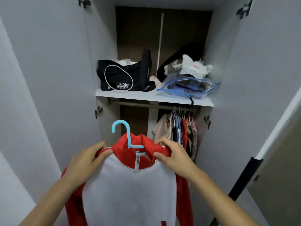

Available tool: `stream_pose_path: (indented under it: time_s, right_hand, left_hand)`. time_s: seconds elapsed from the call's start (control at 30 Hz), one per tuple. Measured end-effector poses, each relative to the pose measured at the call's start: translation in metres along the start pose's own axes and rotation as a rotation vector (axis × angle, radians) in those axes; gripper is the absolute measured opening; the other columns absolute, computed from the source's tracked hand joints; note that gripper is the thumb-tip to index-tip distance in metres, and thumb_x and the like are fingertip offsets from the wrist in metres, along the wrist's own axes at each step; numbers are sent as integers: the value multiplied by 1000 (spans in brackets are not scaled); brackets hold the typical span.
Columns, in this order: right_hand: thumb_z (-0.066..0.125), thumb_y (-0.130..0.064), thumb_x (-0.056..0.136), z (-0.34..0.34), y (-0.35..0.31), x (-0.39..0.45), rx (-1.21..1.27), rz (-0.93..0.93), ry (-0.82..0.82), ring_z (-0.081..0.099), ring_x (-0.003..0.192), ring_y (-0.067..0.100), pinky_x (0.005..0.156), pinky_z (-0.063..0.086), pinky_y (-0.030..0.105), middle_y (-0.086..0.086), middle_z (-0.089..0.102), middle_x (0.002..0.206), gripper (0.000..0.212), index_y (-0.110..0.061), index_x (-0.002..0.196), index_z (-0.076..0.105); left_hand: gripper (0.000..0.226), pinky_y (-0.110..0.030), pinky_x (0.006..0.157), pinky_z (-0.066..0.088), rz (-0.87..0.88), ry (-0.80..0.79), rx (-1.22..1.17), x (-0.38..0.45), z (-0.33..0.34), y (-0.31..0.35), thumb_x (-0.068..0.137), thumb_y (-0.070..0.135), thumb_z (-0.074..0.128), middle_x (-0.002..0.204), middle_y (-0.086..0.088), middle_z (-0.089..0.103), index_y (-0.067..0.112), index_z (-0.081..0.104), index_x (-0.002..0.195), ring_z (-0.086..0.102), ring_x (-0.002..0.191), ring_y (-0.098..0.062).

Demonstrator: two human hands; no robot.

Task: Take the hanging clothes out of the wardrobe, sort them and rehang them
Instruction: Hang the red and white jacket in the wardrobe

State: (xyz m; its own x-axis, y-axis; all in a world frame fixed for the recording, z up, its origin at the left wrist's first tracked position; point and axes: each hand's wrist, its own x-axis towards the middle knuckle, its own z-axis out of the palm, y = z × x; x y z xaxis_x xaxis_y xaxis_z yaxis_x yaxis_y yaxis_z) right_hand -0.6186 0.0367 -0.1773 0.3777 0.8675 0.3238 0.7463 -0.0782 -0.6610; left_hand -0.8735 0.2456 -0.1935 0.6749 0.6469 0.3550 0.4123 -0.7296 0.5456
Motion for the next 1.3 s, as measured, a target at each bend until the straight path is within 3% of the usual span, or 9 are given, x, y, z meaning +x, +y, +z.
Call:
stream_pose_path:
  time_s: [0.1,0.2,0.4,0.6,0.73,0.87,1.0,1.2,1.3]
  right_hand:
    - [69,-41,97,-5,15,-3,-11,16,46,68,101,6,90,56,36,-16,70,105,13,-36,109,67]
    - [70,-32,98,-7,25,-6,-52,35,100,68,96,9,85,55,35,-13,70,96,4,-29,99,68]
    - [64,-37,102,-15,70,12,-117,83,81,62,87,9,78,53,36,-12,63,91,12,-28,95,59]
    - [56,-36,106,-22,116,57,-137,47,41,56,87,13,78,52,39,-10,53,97,14,-26,98,50]
    - [58,-35,106,-17,139,83,-92,55,67,61,80,12,74,54,42,-8,61,89,14,-26,96,53]
    - [63,-33,103,-7,163,103,-25,52,58,69,78,15,72,59,43,-7,69,87,4,-32,101,59]
    - [69,-16,99,16,182,121,91,109,189,67,73,15,69,58,33,-8,67,78,16,-27,93,60]
    - [69,-23,96,52,227,161,113,193,385,64,70,33,69,55,56,7,65,78,13,-26,87,59]
    - [70,-18,95,67,245,187,104,218,455,61,67,33,66,53,52,8,63,76,17,-24,86,57]
  left_hand:
    - [60,-44,66,55,81,-46,-35,32,21,-6,96,79,38,72,4,63,22,56,87,62,68,-11]
    - [58,-44,65,55,160,-125,-92,60,41,-11,91,82,37,73,4,62,27,58,87,62,67,-14]
    - [56,-37,65,56,268,-193,-86,124,89,-11,88,85,33,81,15,64,36,60,88,64,72,-8]
    - [50,-41,70,59,257,-242,-52,183,120,-14,95,78,35,78,9,66,35,60,93,66,74,-9]
    - [61,-41,72,60,241,-270,-101,219,139,-26,87,89,32,82,10,67,35,59,94,68,76,-9]
    - [49,-44,76,61,222,-326,-137,253,165,-45,89,83,38,87,12,68,39,58,95,69,79,-7]
    - [44,-43,77,62,234,-348,-164,291,196,-64,91,82,41,89,14,68,41,58,96,69,82,-7]
    - [24,-35,84,52,292,-302,-125,350,258,-75,101,51,53,98,9,61,29,63,104,57,95,-6]
    - [34,-33,93,46,319,-291,-163,377,291,-74,105,49,49,110,6,57,23,67,119,52,105,-12]
